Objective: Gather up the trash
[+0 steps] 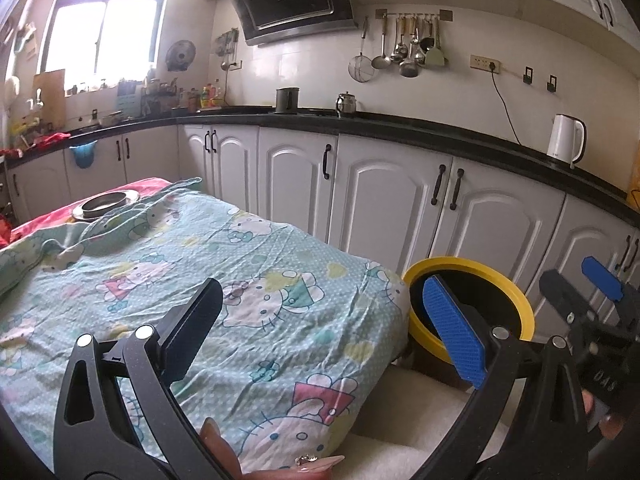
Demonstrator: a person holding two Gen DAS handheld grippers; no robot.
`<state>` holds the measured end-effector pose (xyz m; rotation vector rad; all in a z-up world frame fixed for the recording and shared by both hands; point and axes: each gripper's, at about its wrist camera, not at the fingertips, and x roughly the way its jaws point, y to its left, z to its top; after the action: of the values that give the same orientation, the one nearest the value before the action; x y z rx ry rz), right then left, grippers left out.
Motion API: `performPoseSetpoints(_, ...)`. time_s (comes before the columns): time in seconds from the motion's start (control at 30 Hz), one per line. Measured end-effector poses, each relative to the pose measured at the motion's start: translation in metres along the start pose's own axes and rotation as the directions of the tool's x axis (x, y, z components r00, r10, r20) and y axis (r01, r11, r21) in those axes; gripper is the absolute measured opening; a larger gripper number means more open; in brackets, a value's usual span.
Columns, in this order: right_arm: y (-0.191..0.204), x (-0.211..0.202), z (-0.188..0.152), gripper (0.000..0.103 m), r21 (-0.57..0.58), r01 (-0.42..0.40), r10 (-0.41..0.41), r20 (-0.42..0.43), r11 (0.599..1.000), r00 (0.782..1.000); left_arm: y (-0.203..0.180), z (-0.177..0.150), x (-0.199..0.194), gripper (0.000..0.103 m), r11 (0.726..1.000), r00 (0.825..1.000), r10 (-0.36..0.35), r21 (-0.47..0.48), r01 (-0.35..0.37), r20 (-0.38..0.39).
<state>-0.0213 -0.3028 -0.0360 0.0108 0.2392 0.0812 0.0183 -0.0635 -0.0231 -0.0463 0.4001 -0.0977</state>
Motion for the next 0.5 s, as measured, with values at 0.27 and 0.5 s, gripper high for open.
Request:
performPoseSetpoints(0.27,0.0079,-0.0018,-0.0019,0.097,-0.028,-0.017,0.017,0.006,0.999,1.000,0.0001,0.0003,-0.0003,0.092,1.000,1.000,0.001,0.000,-0.001,0.000)
performPoseSetpoints(0.5,0.0066,-0.0001,-0.0015,0.097,-0.020,-0.005,0.005,-0.001,1.000,1.000,-0.0003,0.0005,-0.0003,0.092,1.000,1.000,0.004,-0.003,-0.004,0.003)
